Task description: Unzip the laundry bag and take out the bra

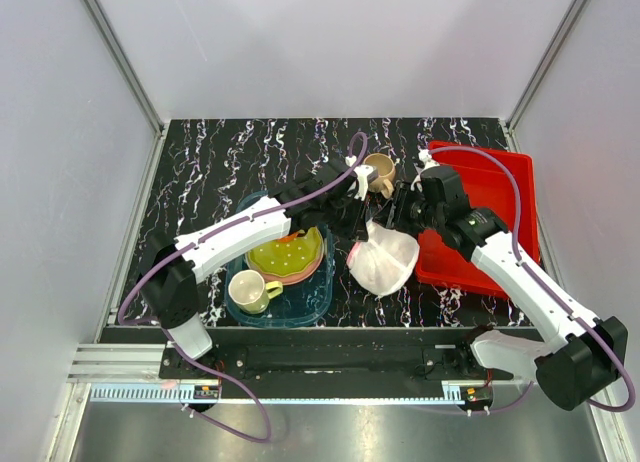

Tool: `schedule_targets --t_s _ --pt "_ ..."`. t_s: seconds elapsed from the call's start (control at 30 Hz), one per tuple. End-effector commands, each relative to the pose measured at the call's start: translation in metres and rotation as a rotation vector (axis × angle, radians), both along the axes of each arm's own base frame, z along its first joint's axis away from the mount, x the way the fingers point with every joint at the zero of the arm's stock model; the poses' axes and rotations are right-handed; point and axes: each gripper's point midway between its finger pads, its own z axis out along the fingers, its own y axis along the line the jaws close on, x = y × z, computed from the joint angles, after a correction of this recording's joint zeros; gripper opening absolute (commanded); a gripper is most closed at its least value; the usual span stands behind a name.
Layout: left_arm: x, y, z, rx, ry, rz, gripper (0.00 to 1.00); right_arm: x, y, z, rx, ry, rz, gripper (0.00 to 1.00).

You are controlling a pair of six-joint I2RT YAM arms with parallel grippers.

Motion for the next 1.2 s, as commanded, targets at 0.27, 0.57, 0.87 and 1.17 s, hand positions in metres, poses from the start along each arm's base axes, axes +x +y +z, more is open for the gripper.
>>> schedule_targets --t_s 0.27,0.57,0.87,1.17 --pt "-0.007 -0.004 0.030 -0.086 -0.037 -0.033 0.00 0.000 0.012 0.004 0.024 0.004 0.056 0.47" --pt "-0.009 0.000 0.033 -0.088 -0.053 -0.043 0.00 -0.001 0.021 -0.009 0.043 0.066 0.084 0.18" --pt "-0.018 0.000 0.040 -0.088 -0.059 -0.128 0.00 -0.005 -0.004 0.000 -0.016 0.005 -0.001 0.00" --pt "-0.031 0.011 0.042 -0.078 -0.073 -0.185 0.00 0.010 -0.059 0.005 -0.182 -0.053 -0.138 0.00"
